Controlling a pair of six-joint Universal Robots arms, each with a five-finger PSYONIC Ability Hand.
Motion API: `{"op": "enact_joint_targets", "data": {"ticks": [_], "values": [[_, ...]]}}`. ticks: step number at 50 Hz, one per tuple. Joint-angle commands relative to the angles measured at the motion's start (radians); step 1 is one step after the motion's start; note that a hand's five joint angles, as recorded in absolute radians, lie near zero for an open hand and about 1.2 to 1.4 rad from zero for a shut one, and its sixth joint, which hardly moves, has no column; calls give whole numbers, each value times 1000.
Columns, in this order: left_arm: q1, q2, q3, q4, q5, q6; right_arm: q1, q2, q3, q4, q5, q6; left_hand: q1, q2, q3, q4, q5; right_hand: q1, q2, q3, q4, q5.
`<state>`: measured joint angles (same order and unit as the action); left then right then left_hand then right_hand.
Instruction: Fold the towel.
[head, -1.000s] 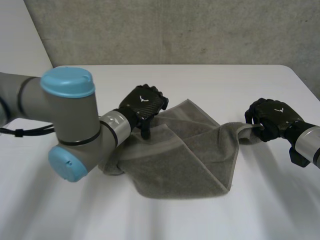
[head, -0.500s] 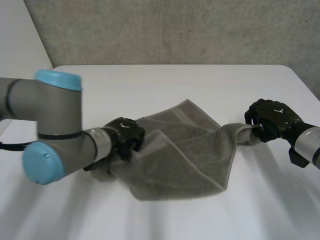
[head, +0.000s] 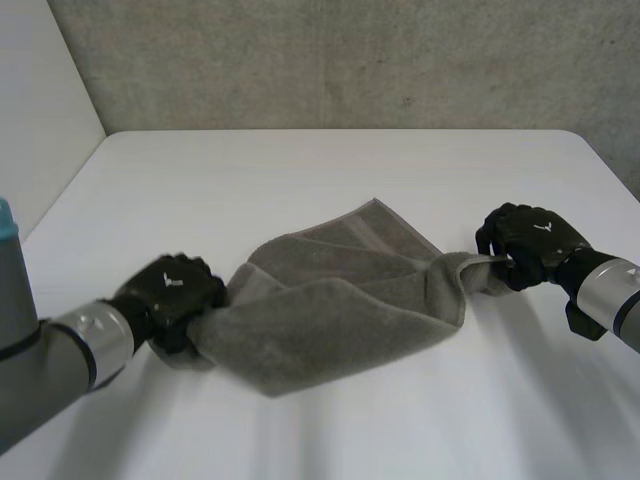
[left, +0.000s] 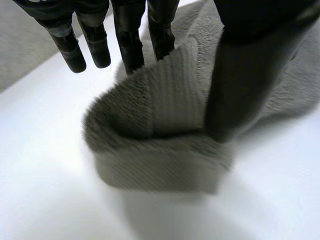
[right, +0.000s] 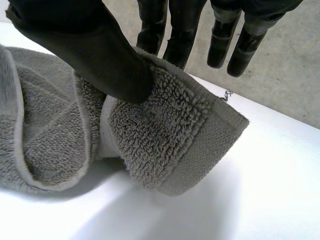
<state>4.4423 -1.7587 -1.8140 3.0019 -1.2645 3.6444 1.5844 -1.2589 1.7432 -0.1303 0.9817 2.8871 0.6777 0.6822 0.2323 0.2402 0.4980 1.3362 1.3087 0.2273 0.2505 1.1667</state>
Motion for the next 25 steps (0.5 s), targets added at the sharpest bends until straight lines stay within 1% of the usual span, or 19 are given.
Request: {"op": "enact_joint_targets", "data": {"ticks": [1,4,10,11,12,14,15,17,18,20,23,25], "values": [[-9,25,-108,2,92,-3,11,-1,4,0,0,0,-171,-175,-58,-66,-165,60,88,-53,-76,55],[-18,31,-107,3,93,-6,12,-1,4,0,0,0,-174,-178,-58,-66,-168,60,88,-53,-76,55],[-37,90,-39,5,91,-46,11,-1,4,0,0,0,-188,-193,-58,-66,-183,60,88,-53,-76,55],[-37,103,-7,5,91,-70,12,-1,4,0,0,0,-203,-207,-58,-66,-198,60,88,-53,-76,55],[-37,104,-7,5,91,-70,12,-1,4,0,0,0,-203,-207,-58,-66,-198,60,88,-53,-76,55],[-37,113,60,6,91,-133,12,1,6,0,0,0,-209,-213,-58,-66,-204,60,88,-53,-76,55],[-37,113,61,6,91,-133,12,1,6,0,0,0,-209,-213,-58,-66,-204,60,88,-53,-76,55],[-43,94,126,6,93,-182,12,1,4,0,0,0,-209,-213,-58,-66,-204,60,88,-53,-76,55],[-43,94,127,6,93,-182,12,1,6,0,0,0,-209,-213,-58,-66,-204,60,88,-53,-76,55],[-69,26,198,5,85,-194,12,1,6,0,0,0,-209,-213,-58,-66,-204,60,88,-53,-76,55],[-84,-21,242,2,80,-196,12,3,6,0,0,0,-209,-213,-58,-66,-204,60,88,-53,-76,55],[-115,-115,323,-3,71,-193,12,3,6,-2,0,0,-209,-213,-58,-66,-204,60,88,-53,-76,55]]}}
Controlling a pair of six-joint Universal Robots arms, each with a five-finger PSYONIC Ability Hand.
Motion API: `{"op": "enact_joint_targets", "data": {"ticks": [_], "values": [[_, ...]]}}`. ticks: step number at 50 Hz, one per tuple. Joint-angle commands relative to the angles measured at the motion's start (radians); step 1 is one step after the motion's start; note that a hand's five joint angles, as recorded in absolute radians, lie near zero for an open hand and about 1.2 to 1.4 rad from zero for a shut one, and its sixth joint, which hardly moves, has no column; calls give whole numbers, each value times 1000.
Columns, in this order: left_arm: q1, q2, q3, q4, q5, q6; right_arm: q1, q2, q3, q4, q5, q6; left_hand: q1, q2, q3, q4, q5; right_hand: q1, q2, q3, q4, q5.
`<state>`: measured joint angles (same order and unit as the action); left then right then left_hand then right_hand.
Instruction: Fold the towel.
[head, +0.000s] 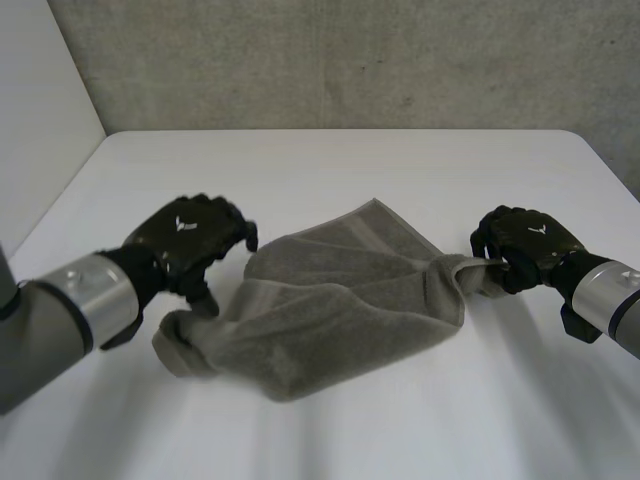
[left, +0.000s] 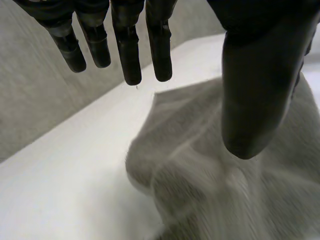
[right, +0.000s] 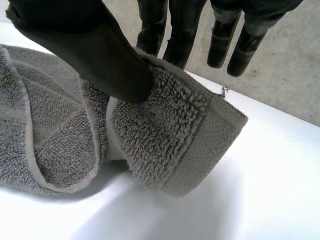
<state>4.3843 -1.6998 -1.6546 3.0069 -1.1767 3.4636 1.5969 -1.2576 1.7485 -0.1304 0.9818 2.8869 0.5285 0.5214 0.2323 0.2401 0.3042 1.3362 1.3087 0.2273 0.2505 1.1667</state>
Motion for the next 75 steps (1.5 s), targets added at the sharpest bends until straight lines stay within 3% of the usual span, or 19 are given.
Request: {"op": "enact_joint_targets", "data": {"ticks": [1,11,16,36,41,42,43,44,45,46,49,54,59,67,72,75], "values": [[-57,-175,164,-8,-17,-12,0,3,0,-2,1,0,-60,-52,-58,-66,-10,60,88,-53,-76,55],[-78,-467,416,-74,-55,-8,0,10,0,-8,2,-1,-57,-50,-58,-66,-7,60,88,-53,-76,55],[-80,-532,481,-121,-66,0,0,15,-3,-11,2,-1,-57,-50,-58,-66,-7,60,88,-53,-76,55],[-95,-601,480,-135,-118,66,-2,35,-9,-3,3,-58,-24,-17,-58,-66,25,60,88,-53,-76,55],[-97,-609,481,-135,-118,68,-3,35,-9,-2,3,-61,84,91,-58,-66,134,60,88,-53,-76,55],[-97,-609,481,-137,-119,68,-3,35,-9,0,3,-61,212,219,-58,-66,262,60,88,-53,-76,55],[-98,-606,481,-138,-119,66,-3,35,-9,0,3,-61,501,508,-58,-66,551,60,88,-53,-76,55],[-98,-606,481,-138,-119,66,-3,35,-10,0,6,-61,504,511,-58,-66,554,60,88,-53,-76,55],[-100,-598,480,-141,-119,66,-6,32,-12,0,9,-61,780,787,-58,-66,830,60,88,-53,-76,55],[-106,-586,475,-146,-124,68,-6,32,-12,0,9,-61,867,874,-58,-66,917,60,88,-53,-76,55],[-115,-563,467,-152,-130,68,-12,20,-17,3,9,-60,868,875,-58,-66,918,60,88,-53,-76,55],[-108,-390,360,-148,-130,65,-14,-8,-32,21,6,-61,868,875,-58,-66,918,60,88,-53,-76,55],[-100,-259,262,-123,-129,61,-12,-48,-67,132,2,-112,868,875,-58,-66,918,60,88,-53,-76,55],[-40,-120,55,-37,-129,69,-12,-80,-104,470,15,-447,868,875,-58,-66,918,60,88,-53,-76,55],[43,-113,-5,30,-115,71,0,-68,-115,557,28,-606,868,875,-58,-66,918,60,88,-53,-76,55],[84,-154,16,64,-103,72,17,-33,-171,546,64,-600,868,875,-58,-66,918,60,88,-53,-76,55]]}}
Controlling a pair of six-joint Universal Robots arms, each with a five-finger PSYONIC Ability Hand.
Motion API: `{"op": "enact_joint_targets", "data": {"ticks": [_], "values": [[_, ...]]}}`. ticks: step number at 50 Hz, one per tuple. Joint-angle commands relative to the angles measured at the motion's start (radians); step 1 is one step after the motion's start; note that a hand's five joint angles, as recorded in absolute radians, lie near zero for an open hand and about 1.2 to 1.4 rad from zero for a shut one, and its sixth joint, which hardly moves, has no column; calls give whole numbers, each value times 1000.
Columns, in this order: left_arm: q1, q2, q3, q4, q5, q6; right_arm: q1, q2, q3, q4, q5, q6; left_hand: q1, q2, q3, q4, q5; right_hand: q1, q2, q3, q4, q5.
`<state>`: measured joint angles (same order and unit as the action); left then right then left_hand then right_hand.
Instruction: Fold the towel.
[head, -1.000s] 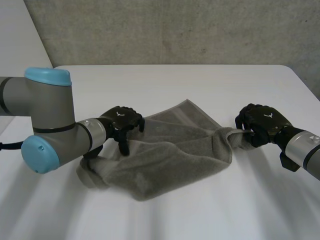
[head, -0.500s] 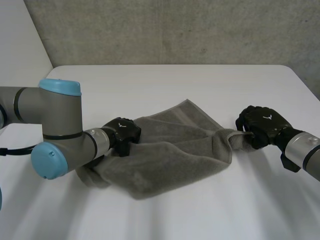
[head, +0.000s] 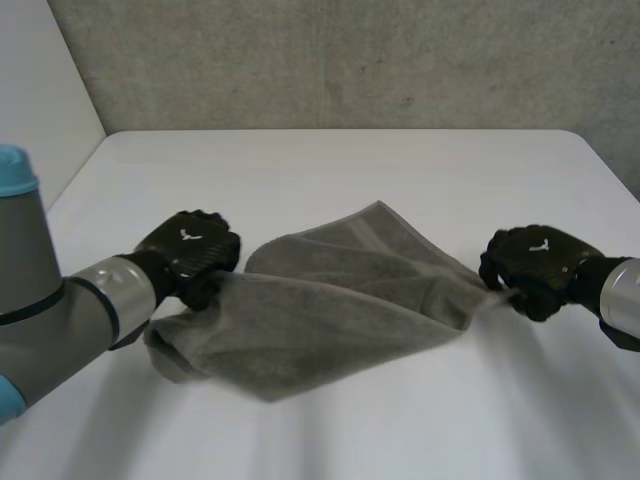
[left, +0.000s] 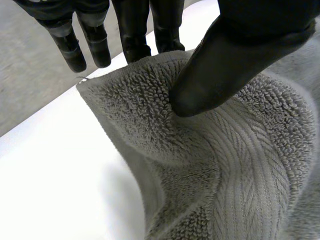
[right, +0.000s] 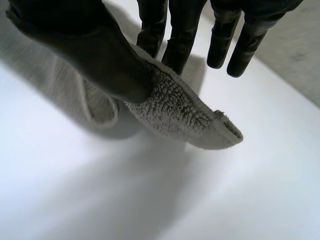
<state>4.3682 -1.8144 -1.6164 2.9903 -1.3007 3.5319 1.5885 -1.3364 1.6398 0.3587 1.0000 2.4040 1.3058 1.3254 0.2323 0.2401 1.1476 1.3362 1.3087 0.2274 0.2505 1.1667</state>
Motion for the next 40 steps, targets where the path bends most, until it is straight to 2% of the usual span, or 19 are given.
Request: {"op": "enact_joint_targets", "data": {"ticks": [1,6,9,11,12,14,16,17,19,21,25,28,30,31,33,34,35,36,40], "values": [[100,-40,-22,81,21,4,25,46,-63,57,46,-117,91,71,-58,-66,74,60,88,-53,-76,55],[105,-172,200,81,6,54,130,118,-244,-20,121,-42,91,71,-58,-66,74,60,88,-53,-76,55],[102,-187,274,81,-2,50,176,138,-393,-106,164,38,91,71,-58,-66,74,60,88,-53,-76,55],[88,-206,457,88,-34,19,194,145,-466,-161,183,86,91,71,-58,-66,74,60,88,-53,-76,55],[88,-206,458,88,-34,19,203,145,-542,-229,195,136,91,71,-58,-66,74,60,88,-53,-76,55],[74,-214,672,104,-90,-57,212,138,-612,-313,209,195,91,71,-58,-66,74,60,88,-53,-76,55],[73,-211,770,119,-123,-108,218,103,-720,-464,270,318,91,71,-58,-66,74,60,88,-53,-76,55],[73,-210,771,119,-123,-108,218,103,-721,-465,270,319,91,71,-58,-66,74,60,88,-53,-76,55],[77,-200,922,157,-170,-209,218,65,-782,-544,321,398,91,71,-58,-66,74,60,88,-53,-76,55],[92,-185,955,171,-181,-252,218,56,-798,-544,330,411,91,71,-58,-66,74,60,88,-53,-76,55],[126,-117,910,190,-175,-324,209,34,-782,-534,322,411,91,71,-58,-66,74,60,88,-53,-76,55],[152,-103,854,188,-166,-327,206,13,-706,-503,289,411,91,71,-58,-66,74,60,88,-53,-76,55],[194,-95,686,194,-112,-326,205,0,-652,-497,264,411,91,71,-58,-66,74,60,88,-53,-76,55],[194,-95,685,194,-112,-326,199,-15,-590,-494,232,409,91,71,-58,-66,74,60,88,-53,-76,55],[214,-69,497,226,-25,-326,189,-29,-523,-494,201,406,91,71,-58,-66,74,60,88,-53,-76,55],[214,-69,497,226,-25,-326,182,-36,-452,-492,171,396,91,71,-58,-66,74,60,88,-53,-76,55],[217,-60,395,269,15,-324,174,-43,-378,-494,143,380,91,71,-58,-66,74,60,88,-53,-76,55],[217,-60,394,269,15,-324,174,-43,-377,-494,143,380,91,71,-58,-66,74,60,88,-53,-76,55],[223,-56,120,425,69,-314,157,-49,-159,-497,98,302,91,71,-58,-66,74,60,88,-53,-76,55]]}}
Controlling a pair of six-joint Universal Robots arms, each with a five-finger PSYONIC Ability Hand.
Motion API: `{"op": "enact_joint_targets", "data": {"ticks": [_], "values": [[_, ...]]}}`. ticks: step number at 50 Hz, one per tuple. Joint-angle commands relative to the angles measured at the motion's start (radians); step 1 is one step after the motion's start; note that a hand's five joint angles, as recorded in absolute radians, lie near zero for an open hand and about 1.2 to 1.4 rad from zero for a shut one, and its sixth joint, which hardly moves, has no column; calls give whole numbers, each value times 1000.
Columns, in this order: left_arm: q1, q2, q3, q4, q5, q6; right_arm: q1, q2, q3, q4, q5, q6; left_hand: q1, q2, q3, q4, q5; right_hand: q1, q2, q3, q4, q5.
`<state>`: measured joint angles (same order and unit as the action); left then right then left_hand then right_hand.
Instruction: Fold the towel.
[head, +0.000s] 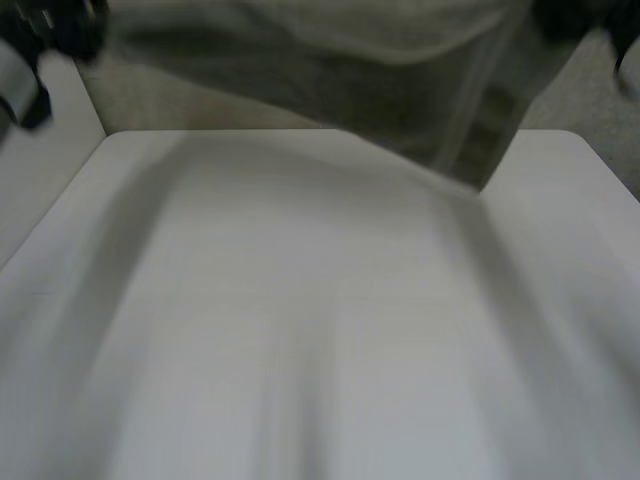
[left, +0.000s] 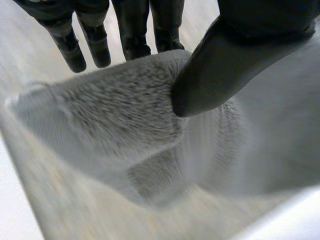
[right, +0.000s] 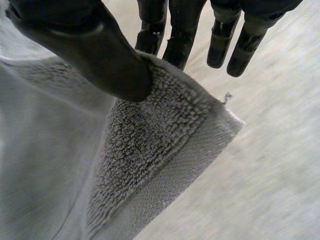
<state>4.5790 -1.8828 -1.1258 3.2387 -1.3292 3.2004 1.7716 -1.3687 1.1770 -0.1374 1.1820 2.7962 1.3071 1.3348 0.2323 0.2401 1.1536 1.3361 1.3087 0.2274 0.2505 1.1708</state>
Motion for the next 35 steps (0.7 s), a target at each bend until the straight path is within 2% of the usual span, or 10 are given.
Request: {"op": "enact_joint_targets", "data": {"ticks": [1,3,7,9,13,15,22,23,28,35], "values": [[12,10,-447,231,100,27,-26,-17,305,-1,-84,-90,89,61,-58,-66,68,60,88,-53,-76,51],[12,4,-513,275,102,36,-52,-13,435,-2,-91,-147,89,61,-58,-66,68,60,88,-53,-76,51],[12,-7,-617,339,104,73,-80,-10,555,-1,-114,-202,89,61,-58,-66,68,60,88,-53,-76,51],[15,-25,-686,362,105,130,-101,-1,643,2,-145,-248,89,61,-58,-66,68,60,88,-53,-76,51],[41,-29,-723,360,107,174,-123,14,701,10,-147,-284,89,61,-58,-66,68,60,88,-53,-76,51],[90,-22,-743,357,113,199,-138,22,730,10,-139,-291,89,61,-58,-66,68,60,88,-53,-76,51],[130,-15,-758,354,143,197,-135,22,727,10,-113,-262,89,61,-58,-66,68,60,88,-53,-76,51],[133,-15,-759,354,146,196,-130,23,722,9,-104,-245,89,61,-58,-66,68,-73,-45,-53,-76,-82],[150,-13,-760,354,148,194,-126,63,702,9,-55,-158,89,61,-58,-66,68,-445,-418,-53,-76,-455],[166,-9,-758,354,150,193,-121,108,679,-7,-1,-73,89,61,-58,-66,68,-488,-460,-53,-76,-497]]}}
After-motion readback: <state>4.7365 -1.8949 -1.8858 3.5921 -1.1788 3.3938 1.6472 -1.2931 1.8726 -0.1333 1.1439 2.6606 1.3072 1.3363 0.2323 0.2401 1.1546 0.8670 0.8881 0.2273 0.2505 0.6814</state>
